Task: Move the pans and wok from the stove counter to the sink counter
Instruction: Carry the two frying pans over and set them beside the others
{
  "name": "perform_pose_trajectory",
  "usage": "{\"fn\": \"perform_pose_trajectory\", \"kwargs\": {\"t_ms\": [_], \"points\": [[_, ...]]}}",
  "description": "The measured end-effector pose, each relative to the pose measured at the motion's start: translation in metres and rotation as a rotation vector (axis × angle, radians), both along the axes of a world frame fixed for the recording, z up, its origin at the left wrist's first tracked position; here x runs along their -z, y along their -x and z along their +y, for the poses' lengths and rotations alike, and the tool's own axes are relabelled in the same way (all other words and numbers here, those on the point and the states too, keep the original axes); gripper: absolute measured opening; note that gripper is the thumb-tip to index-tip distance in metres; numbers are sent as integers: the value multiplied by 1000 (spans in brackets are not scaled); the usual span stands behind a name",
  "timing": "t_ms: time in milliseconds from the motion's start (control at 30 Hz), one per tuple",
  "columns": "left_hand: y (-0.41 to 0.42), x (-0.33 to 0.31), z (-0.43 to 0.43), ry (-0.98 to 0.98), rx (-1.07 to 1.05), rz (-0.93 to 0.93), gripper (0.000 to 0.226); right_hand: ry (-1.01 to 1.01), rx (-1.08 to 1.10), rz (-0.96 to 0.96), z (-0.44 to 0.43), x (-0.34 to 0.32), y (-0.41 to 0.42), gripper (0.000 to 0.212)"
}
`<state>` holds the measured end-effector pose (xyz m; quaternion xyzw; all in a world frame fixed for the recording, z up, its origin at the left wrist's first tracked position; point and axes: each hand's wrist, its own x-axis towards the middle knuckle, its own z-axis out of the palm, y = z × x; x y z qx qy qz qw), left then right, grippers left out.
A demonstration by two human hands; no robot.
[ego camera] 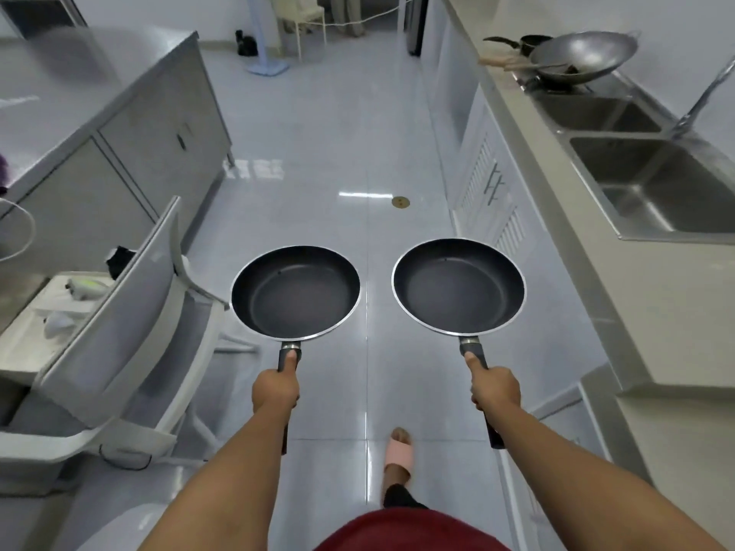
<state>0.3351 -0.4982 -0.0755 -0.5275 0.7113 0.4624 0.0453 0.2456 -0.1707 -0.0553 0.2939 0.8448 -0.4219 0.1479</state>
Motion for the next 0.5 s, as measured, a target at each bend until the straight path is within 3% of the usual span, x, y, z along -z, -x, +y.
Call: {"fn": "perform_pose_trajectory", "kwargs": {"t_ms": [500], "points": [[250, -12, -74, -10, -135, 33, 65, 52, -155, -15, -113, -9, 299, 57]]}}
